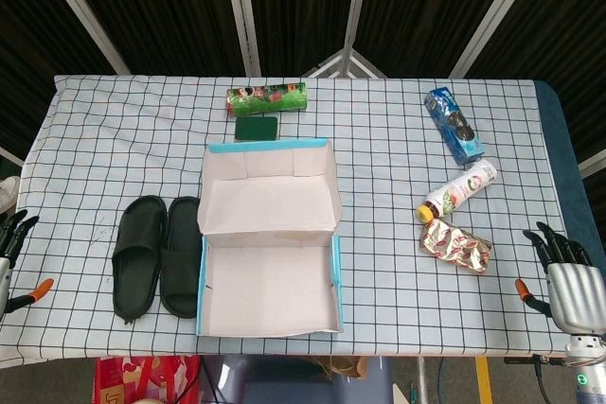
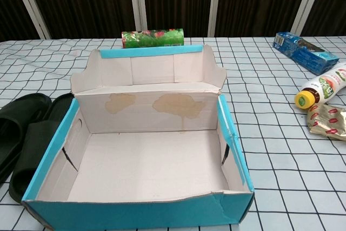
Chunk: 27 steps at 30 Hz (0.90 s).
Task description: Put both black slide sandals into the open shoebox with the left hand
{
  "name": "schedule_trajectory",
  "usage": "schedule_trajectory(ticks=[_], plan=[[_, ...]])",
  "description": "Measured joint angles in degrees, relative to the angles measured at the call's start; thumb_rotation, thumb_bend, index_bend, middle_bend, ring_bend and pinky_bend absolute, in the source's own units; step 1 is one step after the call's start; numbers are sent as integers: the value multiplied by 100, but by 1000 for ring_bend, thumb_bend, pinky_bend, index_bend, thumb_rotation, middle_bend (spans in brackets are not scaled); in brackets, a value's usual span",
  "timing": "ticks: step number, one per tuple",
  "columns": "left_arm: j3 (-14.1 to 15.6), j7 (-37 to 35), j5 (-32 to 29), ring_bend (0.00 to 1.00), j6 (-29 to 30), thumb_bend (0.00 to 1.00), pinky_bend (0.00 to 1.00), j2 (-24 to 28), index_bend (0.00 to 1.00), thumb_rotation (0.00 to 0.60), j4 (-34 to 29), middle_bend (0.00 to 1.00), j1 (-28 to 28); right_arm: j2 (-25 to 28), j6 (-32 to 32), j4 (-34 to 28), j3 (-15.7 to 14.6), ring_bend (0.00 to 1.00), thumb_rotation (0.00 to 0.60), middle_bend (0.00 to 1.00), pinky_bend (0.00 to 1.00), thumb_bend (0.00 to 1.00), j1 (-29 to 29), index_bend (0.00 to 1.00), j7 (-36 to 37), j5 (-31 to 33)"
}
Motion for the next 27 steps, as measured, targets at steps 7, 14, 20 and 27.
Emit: schedule_trajectory(ticks=[7, 14, 20, 27], plan=[[1, 53, 59, 0, -23, 267, 100, -18, 123, 600, -50, 102, -32, 22, 60, -18, -30, 165, 600, 122, 188, 291, -53, 196, -3, -13], [41, 8, 169, 0, -155, 223, 100, -64, 121, 600, -41, 99, -118, 50, 111, -80, -32, 165, 600, 122, 188, 291, -105, 197, -19, 27], [86, -22, 92, 0, -465, 188, 42, -108, 76, 600, -13, 43, -208, 52, -14, -112, -54, 165, 600, 122, 188, 291, -88, 196, -65, 90], [154, -791, 29, 0, -1239, 168, 24, 230, 27, 600, -247, 16, -542, 98, -175, -175, -108, 174, 600, 122, 183, 291, -66, 187, -54, 132]])
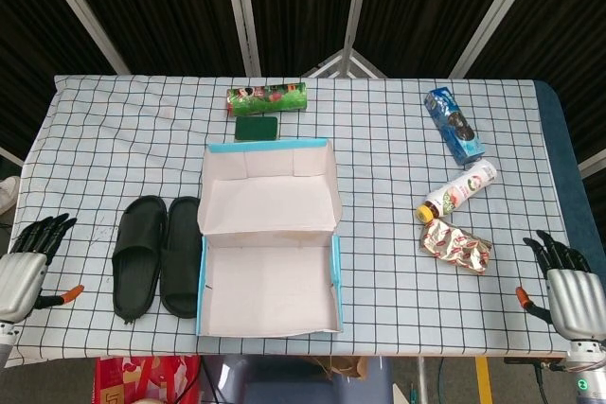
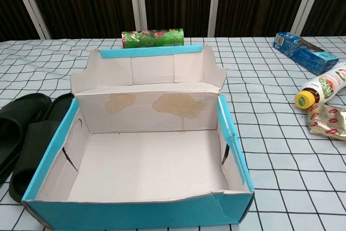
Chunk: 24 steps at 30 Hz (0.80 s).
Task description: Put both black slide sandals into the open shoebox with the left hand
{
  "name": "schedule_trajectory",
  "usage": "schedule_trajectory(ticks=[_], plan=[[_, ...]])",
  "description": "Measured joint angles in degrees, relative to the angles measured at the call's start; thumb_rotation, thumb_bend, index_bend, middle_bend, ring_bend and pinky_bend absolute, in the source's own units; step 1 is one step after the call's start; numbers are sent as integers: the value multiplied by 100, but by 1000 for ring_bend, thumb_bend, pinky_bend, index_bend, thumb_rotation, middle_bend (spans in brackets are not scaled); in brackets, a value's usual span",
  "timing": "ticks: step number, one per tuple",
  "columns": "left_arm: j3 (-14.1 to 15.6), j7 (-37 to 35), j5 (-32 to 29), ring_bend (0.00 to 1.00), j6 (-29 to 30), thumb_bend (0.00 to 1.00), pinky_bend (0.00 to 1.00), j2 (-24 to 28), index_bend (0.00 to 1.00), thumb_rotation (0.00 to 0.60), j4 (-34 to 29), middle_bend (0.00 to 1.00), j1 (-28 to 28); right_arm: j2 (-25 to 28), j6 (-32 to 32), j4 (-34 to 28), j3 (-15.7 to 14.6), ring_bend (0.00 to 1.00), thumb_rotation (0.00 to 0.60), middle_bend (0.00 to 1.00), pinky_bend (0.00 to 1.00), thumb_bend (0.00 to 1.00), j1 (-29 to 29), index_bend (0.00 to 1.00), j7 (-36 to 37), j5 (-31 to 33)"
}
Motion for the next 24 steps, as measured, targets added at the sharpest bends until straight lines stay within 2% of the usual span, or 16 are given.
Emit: schedule_trajectory(ticks=[6, 11, 17, 24], plan=[[-54, -1393, -66, 0, -1820, 169, 24, 825, 27, 600, -324, 69, -902, 38, -155, -68, 14, 180, 600, 122, 169, 291, 62, 187, -22, 115], [-180, -1995, -279, 0, -3420, 169, 24, 1409, 27, 600, -444, 78, -1873, 36, -299, -64, 31, 180, 600, 122, 169, 291, 108, 187, -68, 259], [-281, -1804, -985, 0, -4724, 169, 24, 1528, 34, 600, -386, 100, -2759, 52, -367, -109, 40, 180, 600, 122, 169, 291, 130, 187, -123, 362], [-178, -963, -1795, 0, -5301, 169, 24, 1169, 43, 600, -16, 106, -3327, 52, -461, -128, 45, 180, 600, 122, 169, 291, 165, 187, -146, 453]])
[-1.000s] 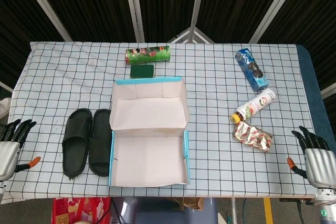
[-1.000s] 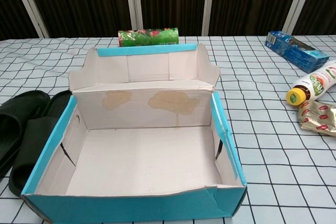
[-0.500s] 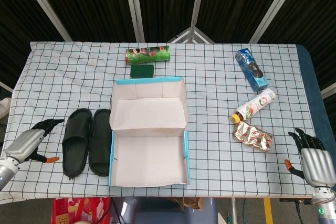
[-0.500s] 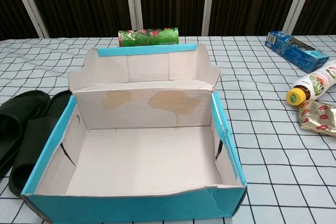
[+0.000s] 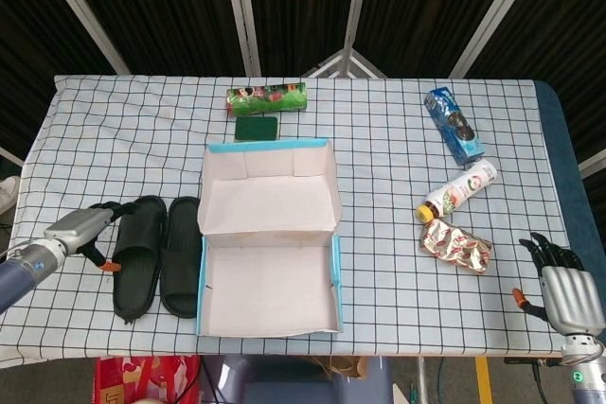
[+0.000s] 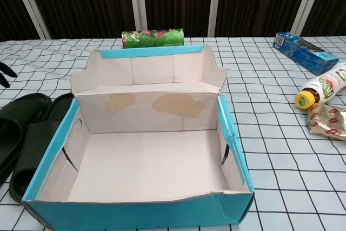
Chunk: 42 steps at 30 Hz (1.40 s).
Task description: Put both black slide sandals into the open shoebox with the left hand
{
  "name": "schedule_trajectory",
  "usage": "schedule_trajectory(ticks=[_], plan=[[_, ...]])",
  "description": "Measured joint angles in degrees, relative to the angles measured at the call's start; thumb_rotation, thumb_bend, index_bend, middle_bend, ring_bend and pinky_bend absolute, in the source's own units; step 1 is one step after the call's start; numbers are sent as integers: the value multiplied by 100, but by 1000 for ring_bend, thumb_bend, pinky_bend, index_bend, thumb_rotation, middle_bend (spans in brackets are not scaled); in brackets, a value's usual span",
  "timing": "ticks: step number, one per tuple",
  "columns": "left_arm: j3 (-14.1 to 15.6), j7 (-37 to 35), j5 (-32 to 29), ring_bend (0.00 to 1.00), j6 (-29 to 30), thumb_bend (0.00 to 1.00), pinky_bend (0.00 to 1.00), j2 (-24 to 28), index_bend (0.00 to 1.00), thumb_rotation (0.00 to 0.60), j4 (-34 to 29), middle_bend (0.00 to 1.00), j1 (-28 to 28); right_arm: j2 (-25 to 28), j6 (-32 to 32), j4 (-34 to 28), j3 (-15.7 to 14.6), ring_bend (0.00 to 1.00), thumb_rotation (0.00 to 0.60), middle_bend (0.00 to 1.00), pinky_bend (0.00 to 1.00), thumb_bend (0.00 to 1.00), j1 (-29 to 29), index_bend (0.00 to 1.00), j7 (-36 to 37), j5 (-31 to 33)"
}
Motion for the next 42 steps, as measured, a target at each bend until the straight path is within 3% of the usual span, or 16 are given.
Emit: schedule_trajectory(ticks=[7, 14, 20, 28, 33, 42], plan=[[361, 978, -949, 0, 37, 173, 24, -493, 65, 600, 340, 110, -390, -19, -111, -6, 28, 180, 600, 122, 166, 291, 53, 187, -84, 157], [734, 1702, -1861, 0, 528, 175, 24, -1055, 78, 600, 697, 113, -616, -15, -224, -26, 33, 180, 600, 122, 163, 291, 96, 187, -145, 294], [892, 2052, -2329, 0, 848, 175, 24, -1243, 87, 600, 805, 111, -718, -18, -284, -41, 36, 180, 600, 122, 163, 292, 123, 187, -200, 386], [1062, 2396, -2617, 0, 911, 182, 24, -1473, 138, 600, 997, 145, -797, -8, -385, -99, 32, 181, 600, 122, 163, 291, 161, 187, -288, 528], [1009, 2386, -2581, 0, 994, 184, 24, -1629, 167, 600, 1084, 166, -765, -4, -397, -129, 35, 181, 600, 122, 163, 291, 175, 187, -369, 600], [914, 2436, -2334, 0, 1167, 223, 24, -1687, 312, 600, 1091, 322, -691, 8, -334, -160, 33, 189, 600, 122, 163, 291, 161, 187, -371, 614]])
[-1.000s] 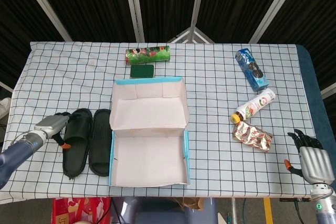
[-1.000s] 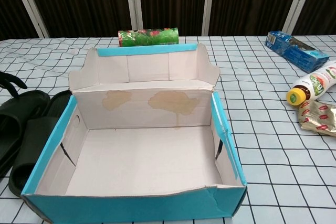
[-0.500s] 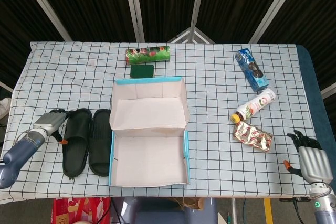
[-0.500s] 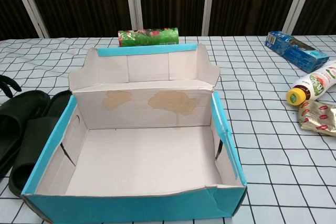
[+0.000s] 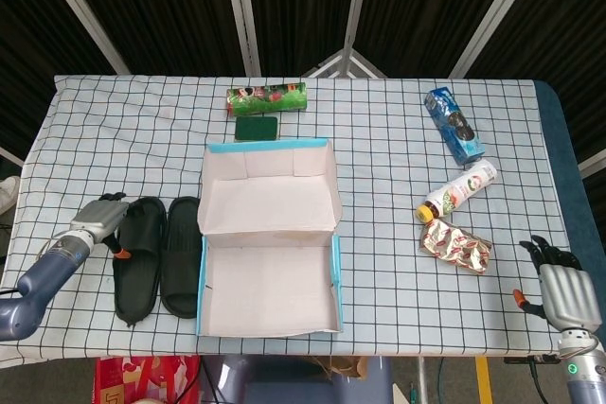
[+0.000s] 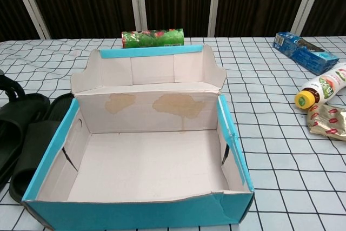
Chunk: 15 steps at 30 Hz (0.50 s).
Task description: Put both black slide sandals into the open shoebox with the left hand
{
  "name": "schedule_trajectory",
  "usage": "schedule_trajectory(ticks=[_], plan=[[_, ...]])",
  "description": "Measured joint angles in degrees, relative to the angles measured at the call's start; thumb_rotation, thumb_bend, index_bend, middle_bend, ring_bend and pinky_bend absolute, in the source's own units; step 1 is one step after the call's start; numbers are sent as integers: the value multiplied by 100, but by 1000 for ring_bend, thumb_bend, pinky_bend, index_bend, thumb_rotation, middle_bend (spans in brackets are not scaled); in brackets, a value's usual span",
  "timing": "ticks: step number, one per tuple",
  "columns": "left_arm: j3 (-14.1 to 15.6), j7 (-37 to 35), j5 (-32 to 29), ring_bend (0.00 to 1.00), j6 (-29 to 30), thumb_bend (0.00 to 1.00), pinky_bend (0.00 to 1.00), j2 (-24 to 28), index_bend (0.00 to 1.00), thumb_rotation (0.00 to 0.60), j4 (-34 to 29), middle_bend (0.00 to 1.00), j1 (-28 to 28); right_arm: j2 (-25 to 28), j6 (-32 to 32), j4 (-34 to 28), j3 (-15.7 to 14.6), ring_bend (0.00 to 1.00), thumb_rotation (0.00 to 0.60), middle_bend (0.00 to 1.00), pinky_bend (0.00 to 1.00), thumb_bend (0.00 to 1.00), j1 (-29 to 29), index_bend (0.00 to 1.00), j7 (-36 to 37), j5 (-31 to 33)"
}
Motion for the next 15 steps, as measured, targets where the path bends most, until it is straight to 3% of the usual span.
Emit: schedule_trajectory(ticks=[15], plan=[[116, 636, -375, 48, 408, 253, 24, -194, 484, 600, 115, 456, -21, 41, -23, -9, -27, 201, 600, 122, 163, 291, 6, 187, 71, 0]])
